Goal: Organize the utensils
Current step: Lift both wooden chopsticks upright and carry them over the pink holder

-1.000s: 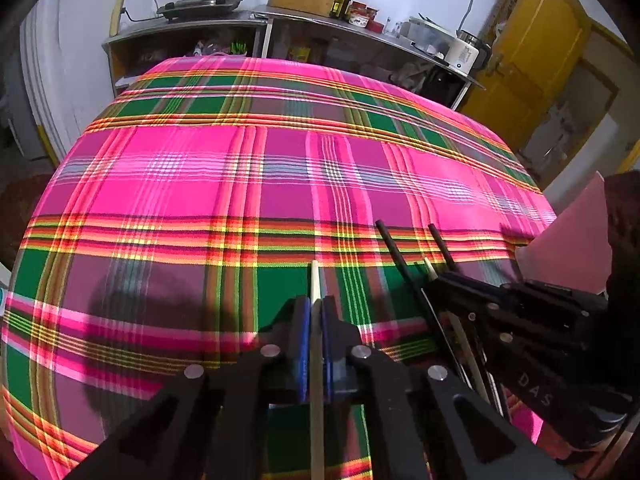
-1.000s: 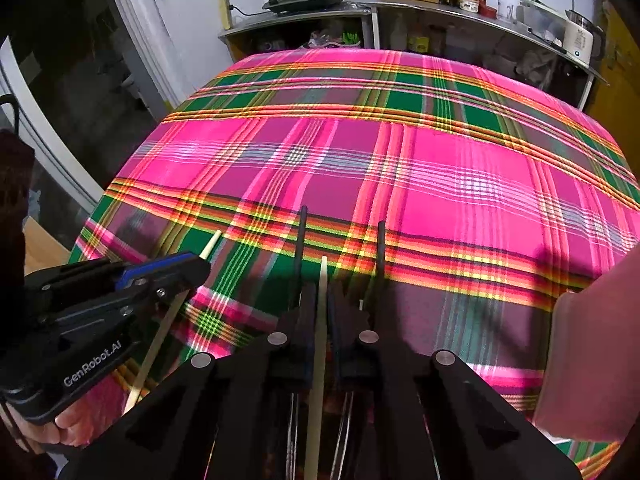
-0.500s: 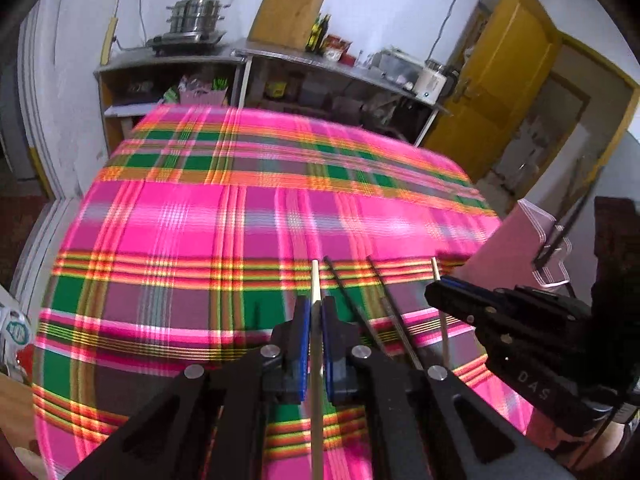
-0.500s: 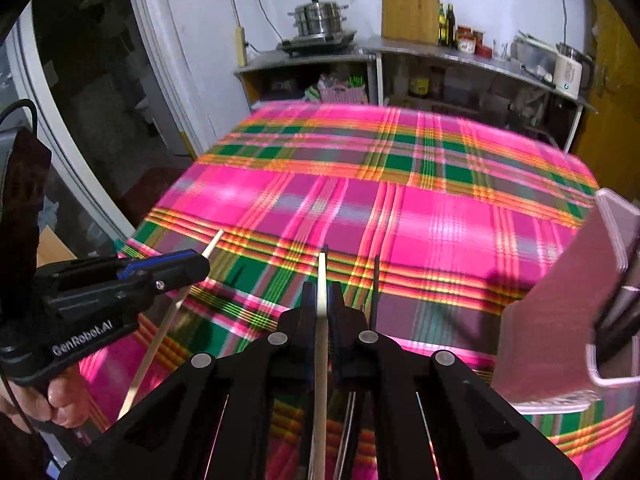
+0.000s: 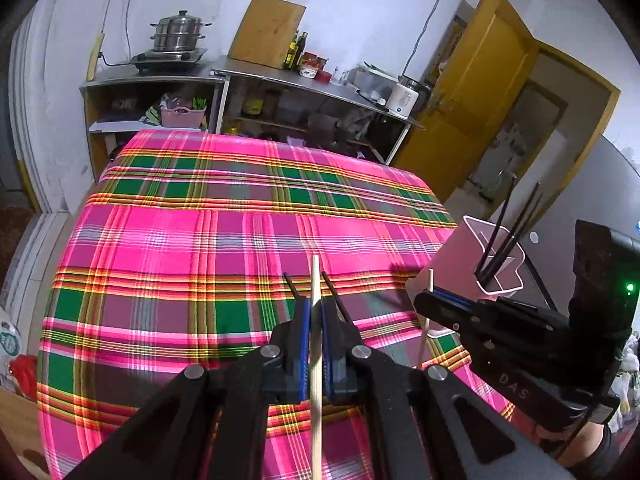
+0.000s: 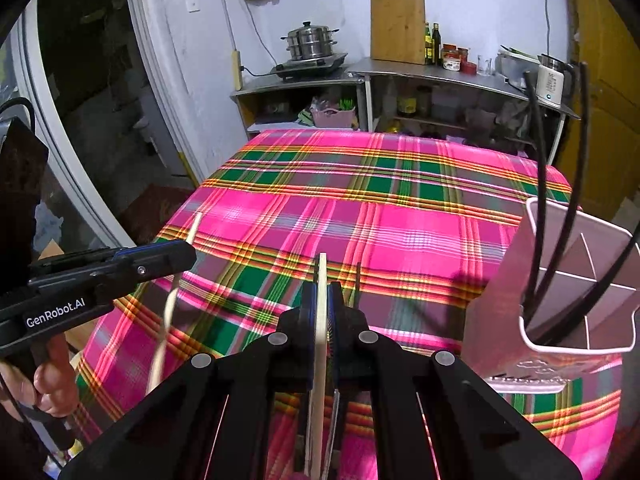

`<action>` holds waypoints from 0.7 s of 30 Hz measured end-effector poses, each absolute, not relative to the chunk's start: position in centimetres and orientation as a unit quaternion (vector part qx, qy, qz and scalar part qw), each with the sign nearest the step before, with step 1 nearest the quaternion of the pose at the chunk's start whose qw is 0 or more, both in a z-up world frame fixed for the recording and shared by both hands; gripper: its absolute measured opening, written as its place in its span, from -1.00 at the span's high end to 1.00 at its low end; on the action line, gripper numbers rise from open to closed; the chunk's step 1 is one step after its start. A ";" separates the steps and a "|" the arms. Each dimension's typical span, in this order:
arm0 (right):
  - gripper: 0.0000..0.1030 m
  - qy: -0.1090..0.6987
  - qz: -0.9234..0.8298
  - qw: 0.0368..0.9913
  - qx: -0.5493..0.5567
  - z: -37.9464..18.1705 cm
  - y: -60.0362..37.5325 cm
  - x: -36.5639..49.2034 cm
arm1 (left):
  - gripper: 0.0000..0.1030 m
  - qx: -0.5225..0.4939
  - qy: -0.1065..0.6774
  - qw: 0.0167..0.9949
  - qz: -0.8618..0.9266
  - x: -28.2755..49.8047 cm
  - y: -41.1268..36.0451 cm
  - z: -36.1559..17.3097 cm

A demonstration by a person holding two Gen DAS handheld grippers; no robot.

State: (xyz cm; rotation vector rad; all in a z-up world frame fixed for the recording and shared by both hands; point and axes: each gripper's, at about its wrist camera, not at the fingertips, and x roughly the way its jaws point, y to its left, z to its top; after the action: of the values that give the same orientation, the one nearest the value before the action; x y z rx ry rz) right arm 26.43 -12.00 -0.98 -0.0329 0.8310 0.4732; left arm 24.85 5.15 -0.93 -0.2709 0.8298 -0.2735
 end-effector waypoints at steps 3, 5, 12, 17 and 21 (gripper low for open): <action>0.89 0.397 0.226 0.889 -0.015 -0.7 -12.2 26.2 | 0.91 -0.130 0.396 0.899 -0.136 24.5 5.1 -0.6; 0.89 0.395 0.226 0.891 -0.014 -0.4 -12.4 26.0 | 0.91 -0.129 0.392 0.900 -0.138 24.1 5.0 -0.1; 0.89 0.376 0.224 0.899 -0.011 1.2 -13.0 24.7 | 0.92 -0.124 0.373 0.907 -0.150 23.0 4.3 2.1; 0.89 0.357 0.221 0.908 -0.007 3.2 -14.2 23.3 | 0.92 -0.116 0.357 0.912 -0.165 22.0 3.4 4.1; 0.89 0.344 0.215 0.914 -0.002 4.4 -15.6 22.3 | 0.92 -0.111 0.350 0.914 -0.174 21.6 2.4 5.1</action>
State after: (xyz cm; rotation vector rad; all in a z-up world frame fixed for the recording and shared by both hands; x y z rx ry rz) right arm 22.28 -15.56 4.39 -0.0043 0.7078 0.4437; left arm 21.56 2.42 5.12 -0.2291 0.7213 -0.3575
